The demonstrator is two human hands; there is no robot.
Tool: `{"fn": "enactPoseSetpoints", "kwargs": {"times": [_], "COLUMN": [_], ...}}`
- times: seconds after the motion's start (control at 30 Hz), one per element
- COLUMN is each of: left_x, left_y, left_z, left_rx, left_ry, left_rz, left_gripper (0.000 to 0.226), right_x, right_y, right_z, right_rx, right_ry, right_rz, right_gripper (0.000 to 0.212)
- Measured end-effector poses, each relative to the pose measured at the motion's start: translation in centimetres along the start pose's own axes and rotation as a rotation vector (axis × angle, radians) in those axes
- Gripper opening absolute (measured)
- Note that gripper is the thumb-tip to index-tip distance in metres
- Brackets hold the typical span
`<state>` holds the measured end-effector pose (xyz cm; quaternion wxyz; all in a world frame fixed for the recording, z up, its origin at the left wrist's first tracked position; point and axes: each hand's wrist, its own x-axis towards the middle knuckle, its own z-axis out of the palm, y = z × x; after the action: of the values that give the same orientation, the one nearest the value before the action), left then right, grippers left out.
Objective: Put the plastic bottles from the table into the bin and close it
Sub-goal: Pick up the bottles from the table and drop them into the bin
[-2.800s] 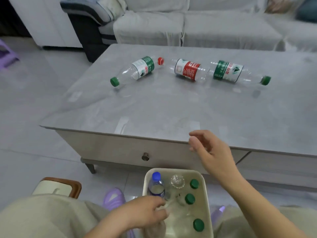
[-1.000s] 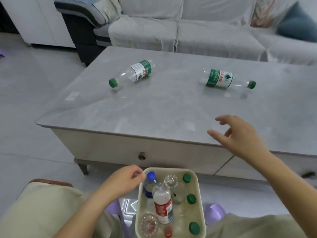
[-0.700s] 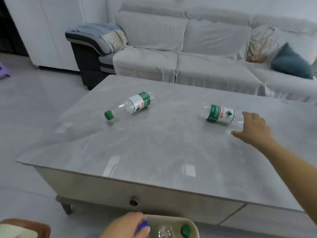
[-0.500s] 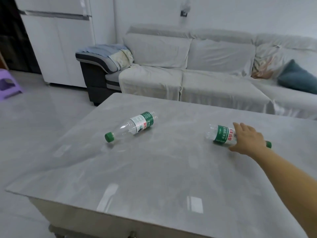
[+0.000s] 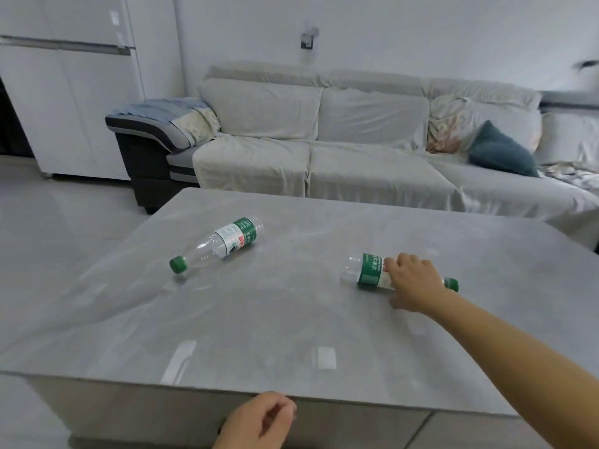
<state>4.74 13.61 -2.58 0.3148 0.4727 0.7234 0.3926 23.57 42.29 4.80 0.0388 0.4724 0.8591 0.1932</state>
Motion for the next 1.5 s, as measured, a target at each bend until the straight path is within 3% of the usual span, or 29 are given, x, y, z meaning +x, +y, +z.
{"fn": "enactPoseSetpoints", "kwargs": {"times": [0.03,0.13,0.23,0.33,0.43,0.53,0.67,0.73,0.8,0.87,1.0,1.07,1.13,1.3,1.4,1.5], "left_x": [-1.6,-3.5,-4.5,-2.2,2.1,7.3,13.1,15.9,18.9,21.5,24.8,25.7,25.9,23.9,20.2,15.2], "left_y": [0.2,-0.9,-0.2,0.5,2.0,2.3,2.6,3.3,4.1,4.4,2.6,1.2,0.5,1.2,2.9,4.7], "left_z": [0.2,0.9,-1.7,-6.4,-11.5,-15.4,-17.2,-16.9,-16.4,-16.2,-15.6,-15.2,-15.1,-13.8,-12.0,-11.1], "left_rx": [-0.008,-0.034,-0.093,-0.156,-0.06,0.099,0.295,0.413,0.541,0.667,0.837,0.811,0.757,0.66,0.242,-0.113], "left_ry": [-0.055,0.081,0.152,0.331,0.474,0.558,0.558,0.512,0.458,0.403,0.337,0.327,0.332,0.338,0.38,0.381], "left_rz": [-0.007,-0.006,-0.019,0.01,0.029,-0.038,-0.103,-0.105,-0.093,-0.105,-0.144,-0.184,-0.216,-0.229,-0.2,-0.06], "left_gripper": [0.024,0.006,0.016,0.028,0.022,0.011,0.051,0.06,0.065,0.07,0.074,0.079,0.077,0.064,0.057,0.044], "right_x": [-1.0,-3.0,-3.8,-4.1,-4.3,-4.7,-4.7,-4.8,-4.2,-2.8,-0.4,-0.1,0.5,-0.4,-2.1,-4.2], "right_y": [0.1,0.6,0.4,-0.6,-1.3,-1.8,-1.4,-1.5,-0.9,-1.3,-0.4,0.4,0.9,0.3,-0.8,-1.1], "right_z": [0.0,-0.1,-0.7,-2.2,-2.0,-0.9,-0.4,-1.1,-0.1,1.9,1.9,1.7,1.3,2.3,2.0,1.4], "right_rx": [0.007,0.135,0.174,0.11,0.176,0.258,0.289,0.357,0.454,0.427,0.398,0.455,0.409,0.325,0.329,0.424], "right_ry": [-0.001,-0.012,-0.024,-0.067,-0.047,-0.079,-0.037,0.086,0.214,0.362,0.173,-0.038,-0.206,-0.078,0.014,0.147], "right_rz": [0.007,0.065,0.122,0.114,0.131,0.143,0.125,0.109,0.105,0.156,0.153,0.135,0.11,0.105,0.141,0.204], "right_gripper": [0.057,0.054,0.066,0.071,0.07,0.089,0.092,0.087,0.061,0.051,0.084,0.12,0.139,0.104,0.087,0.079]}}
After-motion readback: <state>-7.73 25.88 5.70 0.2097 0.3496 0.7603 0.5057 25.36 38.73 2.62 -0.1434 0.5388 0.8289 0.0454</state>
